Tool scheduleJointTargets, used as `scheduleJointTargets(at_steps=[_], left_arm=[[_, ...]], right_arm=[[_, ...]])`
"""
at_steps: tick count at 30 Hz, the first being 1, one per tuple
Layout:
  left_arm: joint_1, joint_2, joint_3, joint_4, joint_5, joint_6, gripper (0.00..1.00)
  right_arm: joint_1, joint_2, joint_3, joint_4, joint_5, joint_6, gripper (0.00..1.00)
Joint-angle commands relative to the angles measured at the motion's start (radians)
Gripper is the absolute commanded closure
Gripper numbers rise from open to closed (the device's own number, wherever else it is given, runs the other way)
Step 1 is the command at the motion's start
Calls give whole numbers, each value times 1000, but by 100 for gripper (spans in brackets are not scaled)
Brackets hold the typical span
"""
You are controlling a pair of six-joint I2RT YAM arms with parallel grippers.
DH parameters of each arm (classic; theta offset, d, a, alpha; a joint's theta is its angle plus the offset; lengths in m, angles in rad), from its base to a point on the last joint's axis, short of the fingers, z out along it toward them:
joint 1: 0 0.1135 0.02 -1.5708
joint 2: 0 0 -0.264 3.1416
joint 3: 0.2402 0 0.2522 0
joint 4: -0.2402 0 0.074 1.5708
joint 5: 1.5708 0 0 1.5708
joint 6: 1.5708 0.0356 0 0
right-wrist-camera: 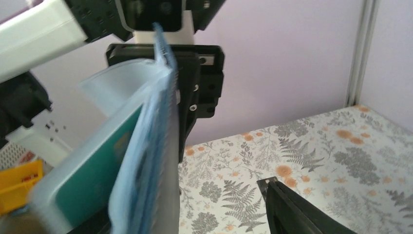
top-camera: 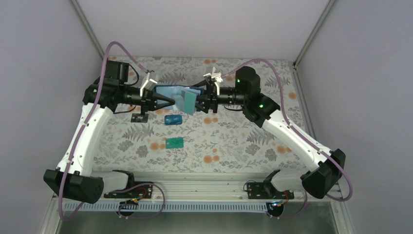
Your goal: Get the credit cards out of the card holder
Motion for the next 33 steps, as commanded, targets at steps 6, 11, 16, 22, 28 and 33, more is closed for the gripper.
scheduleJointTargets(at_steps=[6, 11, 16, 22, 28, 33], left_arm=[[2, -7, -18, 61, -5, -29, 97], [10, -11, -13, 76, -8, -50, 53], [36, -19, 2, 123, -102, -111, 1], [66, -26, -35, 216, -306, -225, 0], [68, -18, -80, 256, -368, -271, 0], [65, -20, -103, 327, -216, -354, 0]], right_arm=[[69, 80, 82, 36, 59, 73, 61], [69, 68, 80, -3, 112, 69, 91], [69, 58, 119, -131, 402, 95, 96], [73, 93, 188, -368, 953, 176, 96], [110, 157, 236, -425, 1019, 198, 96], [148, 202, 250, -301, 771, 217, 96]])
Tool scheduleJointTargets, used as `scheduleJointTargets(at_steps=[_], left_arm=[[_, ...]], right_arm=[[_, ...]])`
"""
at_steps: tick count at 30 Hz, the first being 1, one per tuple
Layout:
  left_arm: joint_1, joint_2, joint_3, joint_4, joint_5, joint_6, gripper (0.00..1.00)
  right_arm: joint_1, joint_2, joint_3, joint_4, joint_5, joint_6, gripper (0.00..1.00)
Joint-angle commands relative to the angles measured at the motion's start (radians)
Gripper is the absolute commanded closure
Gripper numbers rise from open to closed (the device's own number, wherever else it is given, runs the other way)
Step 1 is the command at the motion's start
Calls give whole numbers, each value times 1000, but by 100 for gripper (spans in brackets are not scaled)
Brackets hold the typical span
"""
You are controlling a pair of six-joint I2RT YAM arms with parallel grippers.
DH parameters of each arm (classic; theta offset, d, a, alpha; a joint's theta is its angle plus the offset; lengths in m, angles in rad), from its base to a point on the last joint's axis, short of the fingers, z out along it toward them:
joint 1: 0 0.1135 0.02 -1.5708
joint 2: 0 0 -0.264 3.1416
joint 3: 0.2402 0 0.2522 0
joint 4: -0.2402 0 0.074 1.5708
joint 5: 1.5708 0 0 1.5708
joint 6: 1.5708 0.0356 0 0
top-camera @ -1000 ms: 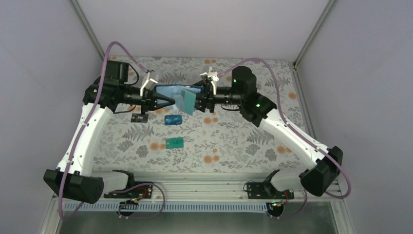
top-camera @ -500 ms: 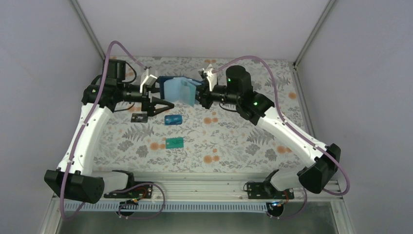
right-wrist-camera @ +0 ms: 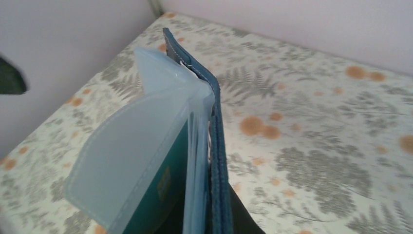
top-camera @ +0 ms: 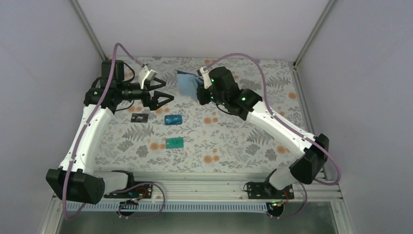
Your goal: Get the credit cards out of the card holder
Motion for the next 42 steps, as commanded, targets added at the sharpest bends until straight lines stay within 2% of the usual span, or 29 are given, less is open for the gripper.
scheduleJointTargets(at_steps=[1, 7, 15, 20, 24, 26, 31, 37, 40, 42], left_arm=[[-1, -6, -6, 93, 87, -108, 0], [-63, 26, 42, 106, -101, -143, 0], [-212, 88, 154, 28, -518, -52, 0], [-237, 90, 176, 15, -572, -18, 0], [-229, 79, 169, 13, -702, -3, 0], [-207, 70, 162, 17, -722, -8, 0], [-103, 29, 162, 10, -592, -21, 0], [35, -32, 118, -6, -233, 13, 0], [62, -47, 106, -37, -75, 55, 0], [64, -51, 101, -65, 92, 96, 0]], right_arm=[[50, 32, 51, 111, -149, 44, 96], [76, 87, 88, 192, -167, 94, 96], [76, 104, 124, 249, -169, 148, 96], [76, 96, 118, 263, -184, 152, 96], [73, 72, 107, 258, -175, 136, 96], [69, 58, 101, 252, -183, 126, 96], [46, 3, 59, 240, -215, 96, 96], [-35, -69, -4, 256, -380, 40, 96], [-61, -80, -3, 224, -527, -45, 96], [-67, -81, 12, 188, -579, -92, 96]])
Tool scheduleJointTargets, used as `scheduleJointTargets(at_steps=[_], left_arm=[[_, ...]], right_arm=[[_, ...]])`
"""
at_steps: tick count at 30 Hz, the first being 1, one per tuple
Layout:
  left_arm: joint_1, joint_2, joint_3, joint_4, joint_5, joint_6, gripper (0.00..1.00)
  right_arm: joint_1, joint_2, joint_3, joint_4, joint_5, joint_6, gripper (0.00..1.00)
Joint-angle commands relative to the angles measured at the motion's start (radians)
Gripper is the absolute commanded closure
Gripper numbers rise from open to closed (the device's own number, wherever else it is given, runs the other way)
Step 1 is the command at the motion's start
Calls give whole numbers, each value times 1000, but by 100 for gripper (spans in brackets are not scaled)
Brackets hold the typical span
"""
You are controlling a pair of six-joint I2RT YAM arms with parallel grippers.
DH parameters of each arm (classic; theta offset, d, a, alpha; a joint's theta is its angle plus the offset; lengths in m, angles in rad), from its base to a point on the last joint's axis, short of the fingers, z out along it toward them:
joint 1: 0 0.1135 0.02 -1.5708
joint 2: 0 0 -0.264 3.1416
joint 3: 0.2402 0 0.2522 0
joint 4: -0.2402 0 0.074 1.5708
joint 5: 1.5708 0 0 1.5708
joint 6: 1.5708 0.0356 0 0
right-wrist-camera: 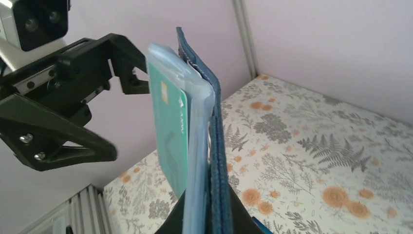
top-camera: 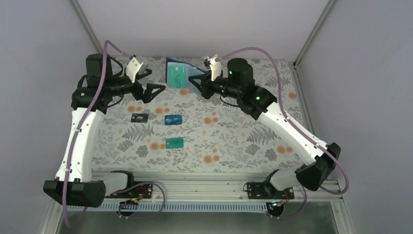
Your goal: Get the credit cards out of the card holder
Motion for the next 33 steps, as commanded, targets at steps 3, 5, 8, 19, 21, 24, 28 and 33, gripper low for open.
scheduleJointTargets(at_steps=[3, 5, 8, 19, 21, 24, 28, 33], left_arm=[[10, -18, -15, -113, 525, 163, 0], [10, -15, -14, -135, 571, 193, 0], [10, -12, -36, -83, 507, 121, 0], [7, -2, -87, -22, 424, 68, 0], [7, 4, -90, -28, 470, 71, 7], [6, 2, -92, -52, 552, 103, 31], [7, 5, -108, -50, 576, 107, 61], [6, 3, -111, -62, 606, 123, 97]], right_arm=[[-19, -23, 21, -47, -220, -173, 96], [-19, -24, 28, -66, -241, -199, 96], [-17, -18, 30, -86, -274, -238, 96], [-6, -37, 8, -101, -376, -332, 94], [-6, -35, 4, -97, -386, -337, 94], [-6, -30, 0, -98, -370, -340, 94], [-5, -39, -13, -77, -382, -342, 94], [-8, -48, -18, -60, -392, -348, 94]])
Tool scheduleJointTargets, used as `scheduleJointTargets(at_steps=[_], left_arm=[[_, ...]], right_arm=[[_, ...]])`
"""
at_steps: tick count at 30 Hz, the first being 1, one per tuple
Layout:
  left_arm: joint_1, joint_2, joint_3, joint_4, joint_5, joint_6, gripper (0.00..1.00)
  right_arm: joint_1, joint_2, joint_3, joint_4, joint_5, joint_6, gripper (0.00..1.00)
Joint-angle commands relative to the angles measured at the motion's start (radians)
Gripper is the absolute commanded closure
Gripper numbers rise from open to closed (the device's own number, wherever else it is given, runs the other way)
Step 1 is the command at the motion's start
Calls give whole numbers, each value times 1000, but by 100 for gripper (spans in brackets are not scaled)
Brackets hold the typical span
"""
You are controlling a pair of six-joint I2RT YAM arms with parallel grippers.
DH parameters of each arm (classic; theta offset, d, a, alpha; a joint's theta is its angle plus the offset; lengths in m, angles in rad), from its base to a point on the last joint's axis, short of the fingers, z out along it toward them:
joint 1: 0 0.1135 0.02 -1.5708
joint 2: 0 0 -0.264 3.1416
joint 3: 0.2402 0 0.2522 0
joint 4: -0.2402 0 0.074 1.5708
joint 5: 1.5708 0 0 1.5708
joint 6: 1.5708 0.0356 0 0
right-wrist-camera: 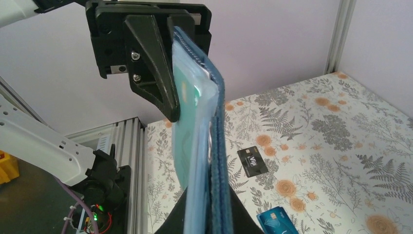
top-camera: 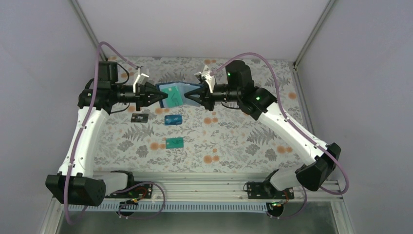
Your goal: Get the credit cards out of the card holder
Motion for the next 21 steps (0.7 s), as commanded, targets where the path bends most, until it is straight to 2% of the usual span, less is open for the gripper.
scheduleJointTargets(at_steps=[1, 5, 6, 9, 12, 14, 15, 19, 21], left_arm=[[-2, -2, -1, -12, 86, 53, 97], [4, 11, 31, 0, 103, 12, 98], [8, 17, 39, 23, 88, -26, 97], [27, 19, 36, 84, 33, -101, 98], [43, -5, 8, 127, -41, -166, 98], [51, -12, -5, 146, -131, -202, 98], [54, -13, -9, 152, -176, -211, 98], [73, 2, -12, 178, -281, -253, 98], [87, -4, -22, 188, -292, -264, 98]], right_arm=[[4, -40, -15, 51, -25, -19, 92], [-17, -45, -63, 107, 30, 19, 77], [-28, -43, -75, 120, 44, 35, 71], [-68, -47, -90, 148, 75, 92, 43], [-91, -72, -99, 157, 175, 141, 26], [-90, -107, -117, 180, 273, 184, 27], [-85, -140, -126, 197, 336, 226, 32], [4, -241, -221, 310, 412, 197, 36], [50, -264, -245, 352, 371, 168, 36]])
